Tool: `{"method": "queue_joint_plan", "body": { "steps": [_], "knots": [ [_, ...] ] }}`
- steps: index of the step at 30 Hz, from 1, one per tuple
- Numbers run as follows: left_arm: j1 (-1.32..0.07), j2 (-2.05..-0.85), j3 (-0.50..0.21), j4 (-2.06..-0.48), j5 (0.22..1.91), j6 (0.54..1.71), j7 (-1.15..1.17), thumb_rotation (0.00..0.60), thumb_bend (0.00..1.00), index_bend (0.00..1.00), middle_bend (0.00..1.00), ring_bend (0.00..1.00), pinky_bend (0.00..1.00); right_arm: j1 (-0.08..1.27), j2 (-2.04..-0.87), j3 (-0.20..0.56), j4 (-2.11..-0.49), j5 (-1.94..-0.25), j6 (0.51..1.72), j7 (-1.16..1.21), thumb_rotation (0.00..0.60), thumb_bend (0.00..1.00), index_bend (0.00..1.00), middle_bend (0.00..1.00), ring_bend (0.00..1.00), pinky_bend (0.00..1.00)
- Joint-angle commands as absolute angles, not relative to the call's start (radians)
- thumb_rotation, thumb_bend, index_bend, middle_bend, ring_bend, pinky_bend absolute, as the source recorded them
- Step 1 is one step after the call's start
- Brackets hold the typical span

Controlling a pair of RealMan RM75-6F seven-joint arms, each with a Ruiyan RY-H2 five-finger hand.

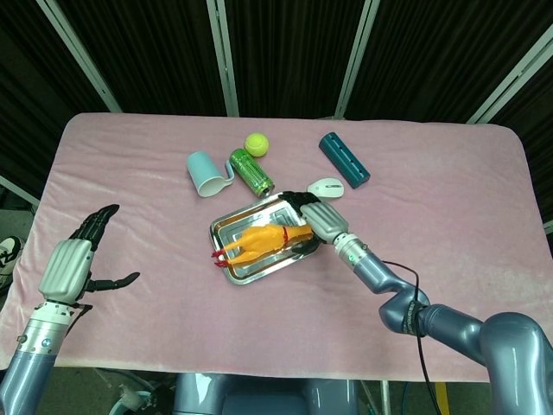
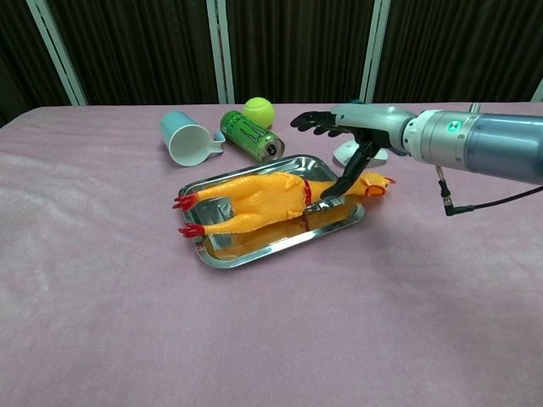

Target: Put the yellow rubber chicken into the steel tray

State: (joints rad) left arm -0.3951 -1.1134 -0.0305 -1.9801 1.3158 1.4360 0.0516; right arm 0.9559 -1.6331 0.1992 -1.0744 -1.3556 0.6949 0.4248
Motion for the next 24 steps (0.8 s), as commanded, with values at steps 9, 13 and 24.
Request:
{"method": "queue_joint_plan", "body": {
  "steps": [9,13,24],
  "knots": [
    [-0.374,-1.105,-0.063,-1.946,1.304,1.447,0.069,0.600,0.02,0.00,0.07,0.08,0.17,0.853,-1.506,0.219,-1.181,-1.347,0.874,0.357,0.600,0.25,0.19,0.18,0.13,0.21],
    [-0.356,-1.089,-0.065,-1.918,1.278,1.446,0.079,0.600,0.04,0.03,0.09,0.08,0.15,0.759,-1.429,0.217,-1.218,-1.346,1.004,0.347,0.600,0.32,0.28,0.25,0.19,0.25],
    [-0.267,-1.110,-0.054,-1.818,1.300,1.547,0.074,0.600,0.05,0.05,0.09,0.08,0.12,0.481,-1.293,0.135,-1.285,-1.354,1.304,0.306,0.600,0.33,0.22,0.26,0.14,0.19]
  ]
}}
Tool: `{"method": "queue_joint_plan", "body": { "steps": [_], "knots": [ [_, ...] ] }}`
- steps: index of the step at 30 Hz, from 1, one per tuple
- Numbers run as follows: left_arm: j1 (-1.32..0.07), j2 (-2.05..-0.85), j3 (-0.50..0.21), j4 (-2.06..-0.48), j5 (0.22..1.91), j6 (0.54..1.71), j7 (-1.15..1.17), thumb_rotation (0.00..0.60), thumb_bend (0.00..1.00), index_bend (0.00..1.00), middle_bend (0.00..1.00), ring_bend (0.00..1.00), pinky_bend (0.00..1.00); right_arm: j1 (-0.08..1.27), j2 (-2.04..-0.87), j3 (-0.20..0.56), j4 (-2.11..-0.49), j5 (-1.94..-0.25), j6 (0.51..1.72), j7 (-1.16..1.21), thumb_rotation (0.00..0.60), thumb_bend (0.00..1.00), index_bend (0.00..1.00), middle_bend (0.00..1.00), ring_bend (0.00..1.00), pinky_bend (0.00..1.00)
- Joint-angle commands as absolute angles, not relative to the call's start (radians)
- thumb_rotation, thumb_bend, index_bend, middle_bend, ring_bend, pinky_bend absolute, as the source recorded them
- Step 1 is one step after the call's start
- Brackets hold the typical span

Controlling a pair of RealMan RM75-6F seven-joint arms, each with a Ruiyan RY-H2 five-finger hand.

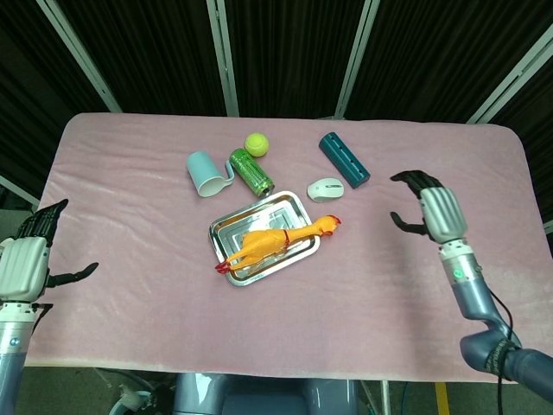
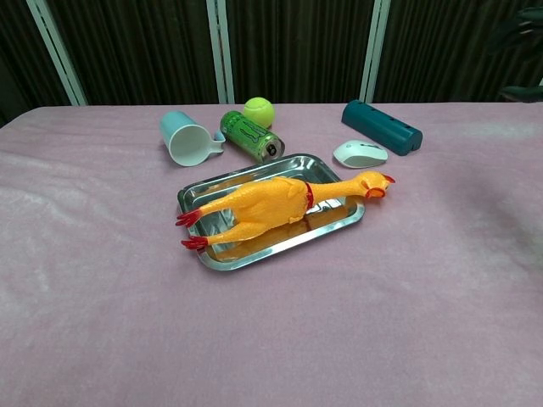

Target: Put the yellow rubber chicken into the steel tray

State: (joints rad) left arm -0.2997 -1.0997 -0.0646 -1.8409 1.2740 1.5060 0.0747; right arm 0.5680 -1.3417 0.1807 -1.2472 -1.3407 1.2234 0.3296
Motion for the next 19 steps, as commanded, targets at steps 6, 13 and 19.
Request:
{"method": "queue_joint_plan", "body": {
  "steps": [6,13,19],
  "knots": [
    [-0.207,-1.094,0.003,-1.824,1.369,1.580,0.066,0.600,0.05,0.05,0.07,0.08,0.11,0.350,-1.254,0.064,-1.330,-1.375,1.416,0.239,0.600,0.33,0.12,0.23,0.07,0.12],
    [-0.143,-1.104,0.059,-1.814,1.470,1.635,0.060,0.600,0.05,0.05,0.07,0.08,0.10,0.231,-1.238,0.017,-1.389,-1.416,1.547,0.241,0.600,0.33,0.12,0.23,0.07,0.11],
    [-0.107,-1.102,0.091,-1.815,1.498,1.642,0.081,0.600,0.05,0.01,0.02,0.00,0.00,0.175,-1.229,-0.004,-1.415,-1.432,1.592,0.224,0.600,0.33,0.12,0.23,0.07,0.11]
  ]
}}
